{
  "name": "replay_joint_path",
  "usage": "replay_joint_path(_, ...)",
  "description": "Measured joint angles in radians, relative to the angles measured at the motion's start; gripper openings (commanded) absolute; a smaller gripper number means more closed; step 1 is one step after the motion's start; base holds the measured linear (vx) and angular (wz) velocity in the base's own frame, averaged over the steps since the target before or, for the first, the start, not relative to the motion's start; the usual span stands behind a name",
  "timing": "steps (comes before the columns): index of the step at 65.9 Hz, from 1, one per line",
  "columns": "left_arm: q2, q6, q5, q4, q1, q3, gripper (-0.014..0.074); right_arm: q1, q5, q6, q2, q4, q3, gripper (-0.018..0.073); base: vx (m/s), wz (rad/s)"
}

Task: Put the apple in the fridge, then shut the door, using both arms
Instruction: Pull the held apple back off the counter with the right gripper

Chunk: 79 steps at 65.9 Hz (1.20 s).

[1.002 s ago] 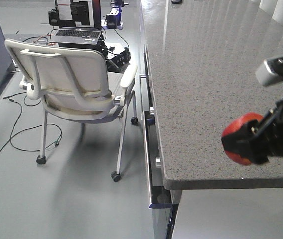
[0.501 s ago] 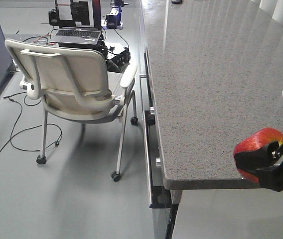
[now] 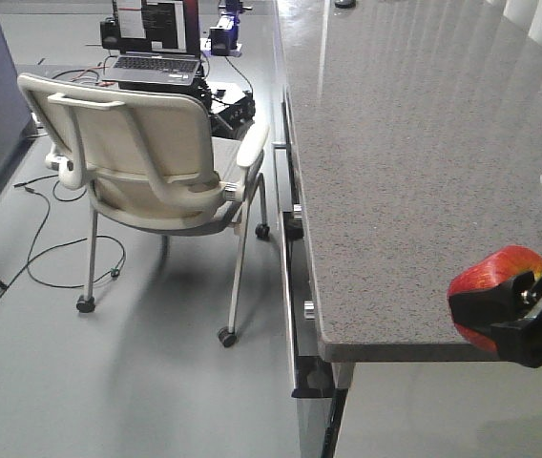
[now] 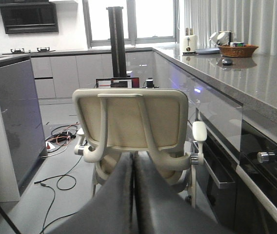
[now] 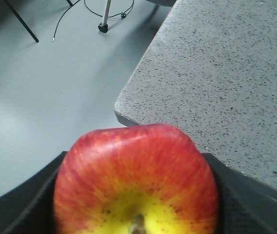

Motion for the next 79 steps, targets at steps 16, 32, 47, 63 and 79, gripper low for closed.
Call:
replay_joint_path(16, 0.0, 0.0, 0.0, 0.0, 0.0, 0.0, -0.0006, 0.0, 0.001, 0.0, 0.0, 0.0, 0.0, 0.0143, -0.03, 0.25)
replay_joint_path(32, 0.0, 0.0, 0.0, 0.0, 0.0, 0.0, -0.0006, 0.0, 0.001, 0.0, 0.0, 0.0, 0.0, 0.0143, -0.05, 0.44)
replay_joint_path(47, 0.0, 0.0, 0.0, 0.0, 0.0, 0.0, -0.0006, 0.0, 0.0, 0.0, 0.0, 0.0, 0.0, 0.0143, -0.05, 0.48)
replay_joint_path(63, 0.0, 0.0, 0.0, 0.0, 0.0, 0.0, -0.0006, 0.0, 0.0, 0.0, 0.0, 0.0, 0.0, 0.0143, -0.04, 0.48)
replay_joint_path(79, 0.0, 0.0, 0.0, 0.0, 0.0, 0.0, -0.0006, 0.0, 0.001, 0.0, 0.0, 0.0, 0.0, 0.0143, -0.04, 0.48)
